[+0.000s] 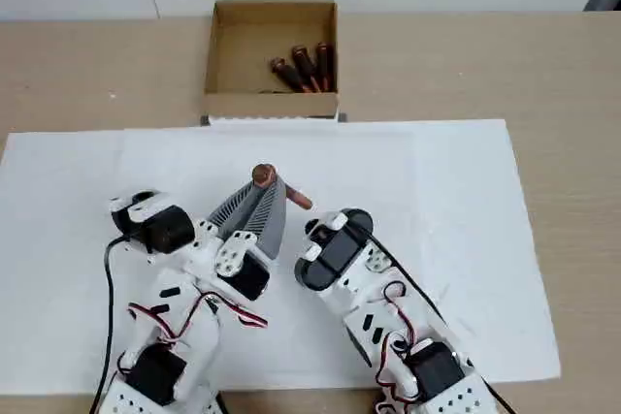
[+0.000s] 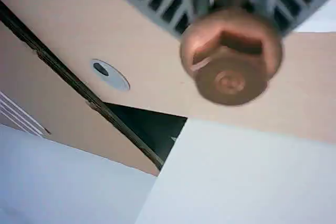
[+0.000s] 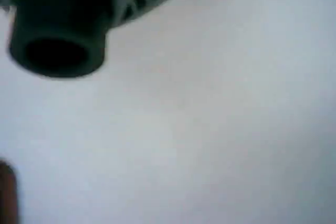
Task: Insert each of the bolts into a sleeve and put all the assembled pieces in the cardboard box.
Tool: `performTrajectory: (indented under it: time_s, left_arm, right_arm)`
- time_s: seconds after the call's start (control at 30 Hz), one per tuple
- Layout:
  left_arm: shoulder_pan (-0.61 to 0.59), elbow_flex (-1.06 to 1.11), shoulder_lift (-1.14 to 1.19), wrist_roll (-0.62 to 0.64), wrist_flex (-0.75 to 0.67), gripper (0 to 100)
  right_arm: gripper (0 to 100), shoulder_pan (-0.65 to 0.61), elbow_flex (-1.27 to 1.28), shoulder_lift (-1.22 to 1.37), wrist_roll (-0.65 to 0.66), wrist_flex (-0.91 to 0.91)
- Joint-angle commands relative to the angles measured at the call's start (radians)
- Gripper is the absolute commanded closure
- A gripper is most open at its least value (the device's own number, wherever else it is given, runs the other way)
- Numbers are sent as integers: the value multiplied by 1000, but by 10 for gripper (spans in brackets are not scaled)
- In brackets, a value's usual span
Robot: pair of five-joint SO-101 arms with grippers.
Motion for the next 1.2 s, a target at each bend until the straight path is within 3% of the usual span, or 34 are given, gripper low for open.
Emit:
performTrajectory:
  time_s: [0.0,0.33,1.03,1.17]
  left_arm:
    - [3,-7,-18,5,-25,994]
    - [3,-4,-18,3,-17,994]
    - [3,-4,-18,0,-17,994]
    - [3,-7,-18,-37,-17,994]
  right_arm:
    - [996,1,-3,-13,12,-76]
    - [996,1,-3,-13,100,-117]
    - [996,5,2,-13,130,-156]
    - [996,54,20,-12,130,-163]
